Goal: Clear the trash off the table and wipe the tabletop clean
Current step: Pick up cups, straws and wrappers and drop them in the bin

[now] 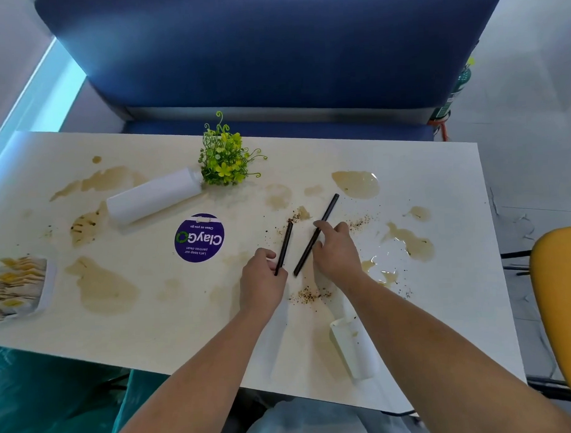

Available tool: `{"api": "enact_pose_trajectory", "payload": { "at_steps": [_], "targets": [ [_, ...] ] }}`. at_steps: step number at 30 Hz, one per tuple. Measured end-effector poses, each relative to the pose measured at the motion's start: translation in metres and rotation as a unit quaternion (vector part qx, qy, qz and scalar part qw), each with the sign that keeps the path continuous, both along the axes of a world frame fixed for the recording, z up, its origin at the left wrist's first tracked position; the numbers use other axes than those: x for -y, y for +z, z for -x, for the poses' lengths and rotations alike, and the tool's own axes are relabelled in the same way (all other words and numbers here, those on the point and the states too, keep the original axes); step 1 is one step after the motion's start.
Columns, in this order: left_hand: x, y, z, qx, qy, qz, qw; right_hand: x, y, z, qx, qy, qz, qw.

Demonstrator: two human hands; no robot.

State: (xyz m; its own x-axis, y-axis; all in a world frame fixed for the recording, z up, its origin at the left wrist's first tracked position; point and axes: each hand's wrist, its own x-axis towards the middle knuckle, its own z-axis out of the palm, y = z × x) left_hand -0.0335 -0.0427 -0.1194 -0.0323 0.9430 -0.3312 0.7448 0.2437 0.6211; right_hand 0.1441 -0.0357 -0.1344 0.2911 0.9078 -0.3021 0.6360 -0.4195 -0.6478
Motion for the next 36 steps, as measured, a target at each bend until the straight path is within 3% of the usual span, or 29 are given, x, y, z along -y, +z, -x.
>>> {"api": "enact_pose_trajectory", "payload": {
  "at_steps": [18,26,36],
  "targets": [
    [-0.026,0.018,-0.002,0.024,0.027,-0.022,0.999,-0.03,0.014,0.005,0.029,-0.002,0.064,0.998],
    [-0.029,0.015,-0.004,0.034,0.028,-0.025,0.999,-0.035,0.011,0.004,-0.003,-0.052,0.06,0.997],
    [-0.026,0.016,0.001,0.033,0.041,-0.02,0.998,-0.034,0.011,0.001,-0.11,-0.142,0.031,0.983]
  ]
}}
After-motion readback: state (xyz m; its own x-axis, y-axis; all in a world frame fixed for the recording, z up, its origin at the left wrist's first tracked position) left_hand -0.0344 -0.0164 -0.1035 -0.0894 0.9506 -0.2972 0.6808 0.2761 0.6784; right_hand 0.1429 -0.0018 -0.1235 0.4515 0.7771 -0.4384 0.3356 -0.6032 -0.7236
